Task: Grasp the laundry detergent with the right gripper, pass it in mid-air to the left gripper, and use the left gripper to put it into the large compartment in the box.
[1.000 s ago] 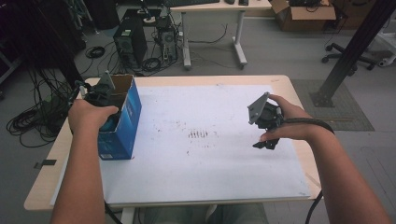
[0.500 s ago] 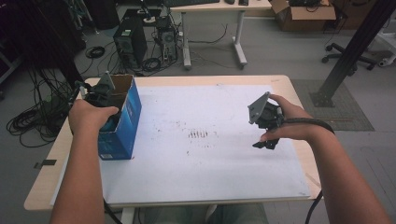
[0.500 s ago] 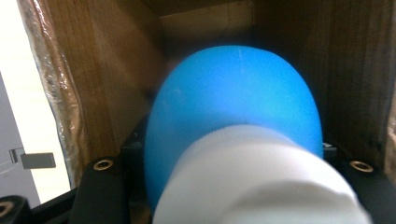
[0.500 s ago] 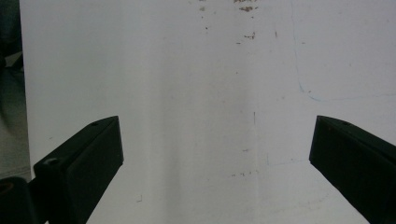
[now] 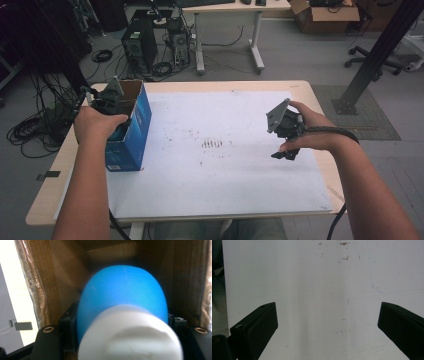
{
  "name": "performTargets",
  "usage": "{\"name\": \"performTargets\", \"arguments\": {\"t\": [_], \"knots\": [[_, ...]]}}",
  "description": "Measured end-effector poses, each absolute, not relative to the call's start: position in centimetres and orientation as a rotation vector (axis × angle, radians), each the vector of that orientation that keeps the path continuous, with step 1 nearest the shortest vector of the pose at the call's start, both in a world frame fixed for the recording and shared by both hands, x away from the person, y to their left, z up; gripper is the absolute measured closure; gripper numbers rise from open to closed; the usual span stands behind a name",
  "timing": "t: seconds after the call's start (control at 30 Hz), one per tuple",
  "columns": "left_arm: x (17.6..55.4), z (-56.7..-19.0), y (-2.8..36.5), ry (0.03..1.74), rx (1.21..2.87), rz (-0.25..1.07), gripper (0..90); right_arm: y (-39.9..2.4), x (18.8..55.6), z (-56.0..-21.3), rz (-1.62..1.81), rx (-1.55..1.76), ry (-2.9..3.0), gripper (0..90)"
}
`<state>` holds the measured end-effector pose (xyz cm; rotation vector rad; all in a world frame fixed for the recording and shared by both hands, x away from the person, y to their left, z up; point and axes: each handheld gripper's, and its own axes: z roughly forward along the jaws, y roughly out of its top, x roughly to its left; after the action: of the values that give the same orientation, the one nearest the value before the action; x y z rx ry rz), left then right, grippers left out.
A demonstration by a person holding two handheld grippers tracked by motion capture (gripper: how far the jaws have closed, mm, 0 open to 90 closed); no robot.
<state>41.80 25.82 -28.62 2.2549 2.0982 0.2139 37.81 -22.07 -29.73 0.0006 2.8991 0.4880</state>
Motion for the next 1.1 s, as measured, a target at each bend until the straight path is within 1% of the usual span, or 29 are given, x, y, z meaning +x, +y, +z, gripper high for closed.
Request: {"name": "performTargets", "arguments": {"t": [0.23, 0.7, 0.97, 1.1], "knots": [[41.7, -27.7, 25.8, 2.097, 2.244, 0.242, 29.3, -22.0, 37.8, -29.5, 0.485, 0.001, 2.899, 2.9], [41.4, -26.6, 25.6, 2.097, 2.24, 0.277, 28.3, -22.0, 37.7, -29.6, 0.491, -0.001, 2.897, 2.9], [41.2, -25.3, 25.4, 2.095, 2.223, 0.319, 20.1, -22.0, 37.5, -29.3, 0.499, -0.006, 2.89, 2.9], [41.0, -24.9, 25.5, 2.095, 2.218, 0.337, 19.8, -22.0, 37.5, -29.2, 0.501, -0.007, 2.886, 2.9]]}}
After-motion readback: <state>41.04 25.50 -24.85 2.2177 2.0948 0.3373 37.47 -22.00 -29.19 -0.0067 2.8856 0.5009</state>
